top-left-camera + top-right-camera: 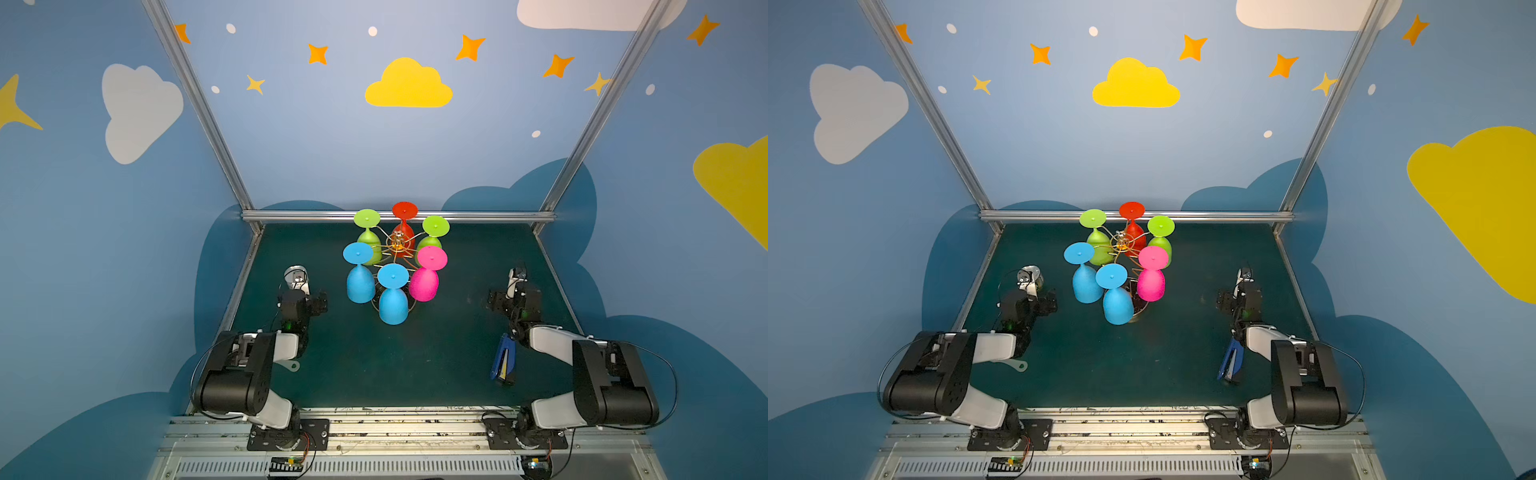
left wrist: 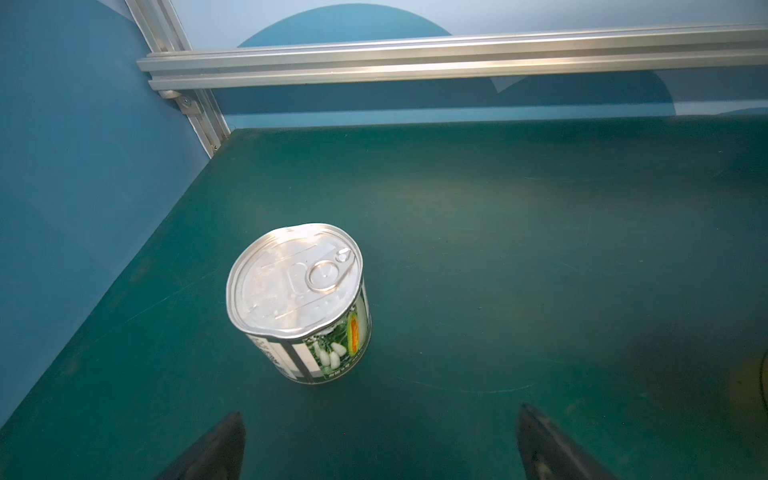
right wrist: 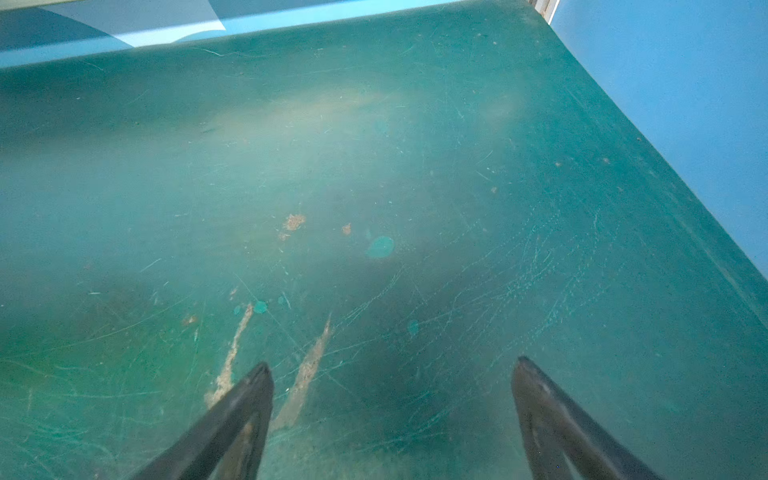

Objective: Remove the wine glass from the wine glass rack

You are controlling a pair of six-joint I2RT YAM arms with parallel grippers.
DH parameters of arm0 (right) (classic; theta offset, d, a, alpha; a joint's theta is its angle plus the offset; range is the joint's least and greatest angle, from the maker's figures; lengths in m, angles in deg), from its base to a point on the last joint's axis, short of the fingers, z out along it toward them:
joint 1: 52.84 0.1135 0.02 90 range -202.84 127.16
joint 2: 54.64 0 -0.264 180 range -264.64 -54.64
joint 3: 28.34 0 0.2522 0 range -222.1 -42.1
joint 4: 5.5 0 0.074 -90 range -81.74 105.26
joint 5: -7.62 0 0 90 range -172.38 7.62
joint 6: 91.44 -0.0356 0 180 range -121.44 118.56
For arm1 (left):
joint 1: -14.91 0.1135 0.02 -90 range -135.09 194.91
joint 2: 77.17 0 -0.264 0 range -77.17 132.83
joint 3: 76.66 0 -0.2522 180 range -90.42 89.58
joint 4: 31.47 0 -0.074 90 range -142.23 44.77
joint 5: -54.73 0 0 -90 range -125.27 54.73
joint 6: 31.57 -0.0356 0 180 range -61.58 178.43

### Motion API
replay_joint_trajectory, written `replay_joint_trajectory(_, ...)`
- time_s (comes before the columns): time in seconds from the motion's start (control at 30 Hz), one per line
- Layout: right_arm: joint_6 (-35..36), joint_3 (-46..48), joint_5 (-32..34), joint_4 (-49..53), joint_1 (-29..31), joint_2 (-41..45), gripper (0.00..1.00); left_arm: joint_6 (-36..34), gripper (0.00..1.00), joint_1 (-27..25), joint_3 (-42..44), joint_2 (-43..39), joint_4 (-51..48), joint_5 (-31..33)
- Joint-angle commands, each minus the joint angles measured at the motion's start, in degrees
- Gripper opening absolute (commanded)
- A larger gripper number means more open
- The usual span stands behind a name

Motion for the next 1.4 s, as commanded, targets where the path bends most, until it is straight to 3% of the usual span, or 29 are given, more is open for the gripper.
replay_joint_trajectory(0.0, -0.2, -0.8, -0.7, 0.2, -0.4, -0.2, 0.89, 0.2, 1.0, 0.2, -0.3, 0.1, -0.2, 0.3)
replay_joint_trajectory(1.03, -0.2, -0.8, -0.7, 0.2, -0.4, -0.2, 0.89, 0.3, 1.0, 0.3, -0.3, 0.2, -0.3, 0.1)
replay_joint_trajectory(1.23, -0.2, -0.4, -0.5, -0.2, -0.3, 0.2, 0.89, 0.7, 1.0, 1.5, -0.6, 0.0, -1.0, -2.5)
replay_joint_trajectory(1.37, -0.8, -3.6, 0.9, 8.0, -0.3, 4.5, 0.89, 1.2, 1.0, 1.5, 0.1, -1.3, -0.1, -2.5)
